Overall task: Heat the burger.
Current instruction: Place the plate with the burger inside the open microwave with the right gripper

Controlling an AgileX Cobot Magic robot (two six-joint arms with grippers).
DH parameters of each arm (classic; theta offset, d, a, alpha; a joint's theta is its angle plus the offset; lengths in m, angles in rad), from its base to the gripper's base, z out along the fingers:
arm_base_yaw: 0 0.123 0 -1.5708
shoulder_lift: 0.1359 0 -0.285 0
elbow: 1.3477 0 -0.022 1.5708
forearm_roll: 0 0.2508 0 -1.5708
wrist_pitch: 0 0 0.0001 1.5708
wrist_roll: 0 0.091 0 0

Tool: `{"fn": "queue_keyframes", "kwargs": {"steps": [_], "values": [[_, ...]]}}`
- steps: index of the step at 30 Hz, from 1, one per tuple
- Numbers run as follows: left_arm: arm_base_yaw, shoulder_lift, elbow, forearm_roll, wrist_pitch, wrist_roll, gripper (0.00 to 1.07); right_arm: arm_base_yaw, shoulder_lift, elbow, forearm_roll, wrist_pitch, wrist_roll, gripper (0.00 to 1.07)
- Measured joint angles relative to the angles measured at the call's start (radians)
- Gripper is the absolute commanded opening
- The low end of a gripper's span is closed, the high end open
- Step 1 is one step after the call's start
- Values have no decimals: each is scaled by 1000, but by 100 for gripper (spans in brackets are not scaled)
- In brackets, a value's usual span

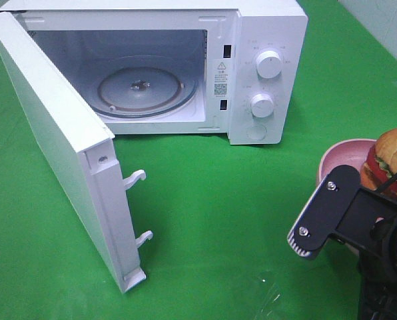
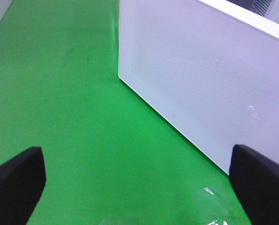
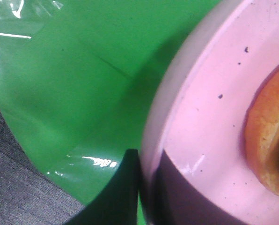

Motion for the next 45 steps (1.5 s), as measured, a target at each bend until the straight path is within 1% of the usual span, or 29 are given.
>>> {"fn": "queue_keyframes", "kwargs": {"steps": [1,6,10,13,15,19,32,45], "values": [[0,0,0,0,0,0,100,18,0,0,0,0,0,0],[0,0,0,0,0,0,100,43,0,0,0,0,0,0],[0,0,0,0,0,0,100,106,0,0,-3,0,-1,0],[0,0,0,0,0,0,100,118,0,0,-4,3,-1,0],[0,0,0,0,0,0,100,160,0,0,-21,27,-3,0],[0,0,0,0,0,0,100,188,0,0,-37,55,-12,0],[0,0,0,0,0,0,100,196,0,0,-53,102,-137,0],[0,0,0,0,0,0,100,196,0,0,-135,100,-247,0]]}}
